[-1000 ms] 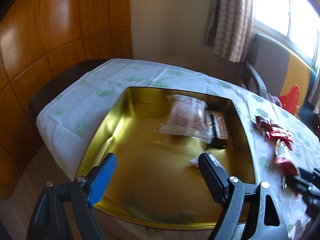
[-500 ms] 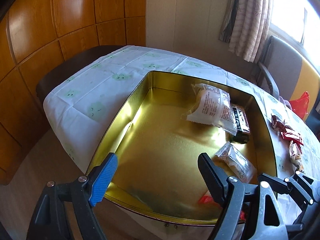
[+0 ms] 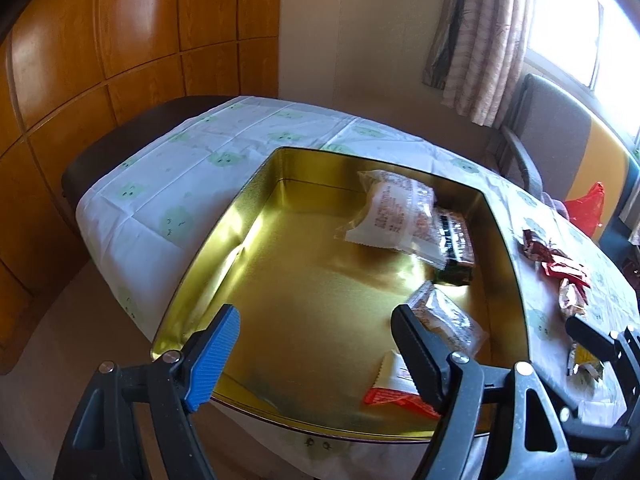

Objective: Organize snacks
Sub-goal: 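Drop the wafer packet into the tin with the right gripper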

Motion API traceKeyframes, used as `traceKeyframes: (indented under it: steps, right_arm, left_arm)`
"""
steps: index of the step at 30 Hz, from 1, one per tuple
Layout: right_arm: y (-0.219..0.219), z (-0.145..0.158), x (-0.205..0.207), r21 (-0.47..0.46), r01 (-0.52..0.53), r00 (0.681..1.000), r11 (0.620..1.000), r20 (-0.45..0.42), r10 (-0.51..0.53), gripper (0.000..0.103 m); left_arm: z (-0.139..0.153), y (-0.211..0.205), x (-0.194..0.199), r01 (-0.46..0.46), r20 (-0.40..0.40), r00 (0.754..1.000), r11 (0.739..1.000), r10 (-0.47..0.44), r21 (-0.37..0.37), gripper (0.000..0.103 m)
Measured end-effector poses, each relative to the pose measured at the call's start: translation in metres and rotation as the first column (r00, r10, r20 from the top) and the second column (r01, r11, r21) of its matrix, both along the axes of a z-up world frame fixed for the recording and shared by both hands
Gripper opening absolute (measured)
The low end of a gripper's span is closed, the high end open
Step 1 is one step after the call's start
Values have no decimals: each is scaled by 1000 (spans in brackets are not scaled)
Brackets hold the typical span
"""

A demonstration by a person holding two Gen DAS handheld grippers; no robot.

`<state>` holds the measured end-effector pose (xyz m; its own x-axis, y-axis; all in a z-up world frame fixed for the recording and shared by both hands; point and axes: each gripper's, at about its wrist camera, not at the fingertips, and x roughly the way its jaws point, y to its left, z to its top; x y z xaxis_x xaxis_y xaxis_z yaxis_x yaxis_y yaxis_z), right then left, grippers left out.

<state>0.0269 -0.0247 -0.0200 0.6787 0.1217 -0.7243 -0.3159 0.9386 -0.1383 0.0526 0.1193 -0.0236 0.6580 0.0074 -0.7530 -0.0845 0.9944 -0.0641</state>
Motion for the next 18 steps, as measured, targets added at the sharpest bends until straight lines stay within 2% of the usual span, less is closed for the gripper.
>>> traceKeyframes:
  steps: [8,15,18]
  right_arm:
    - [-29,8,-2,31,100,995,994,20,-101,66]
    - [-47,10,-6,50,146,989,988,31,-148,68]
    - [-55,9,-7,58,166,985,984,30,-168,68]
  left_arm:
    - [9,-22,-6,74,24,997,997,-74,16,78]
    - [11,-37,-8,127,14,992,992,-127,9,78]
    - [12,-46,-10,156,18,987,987,-157,32,75]
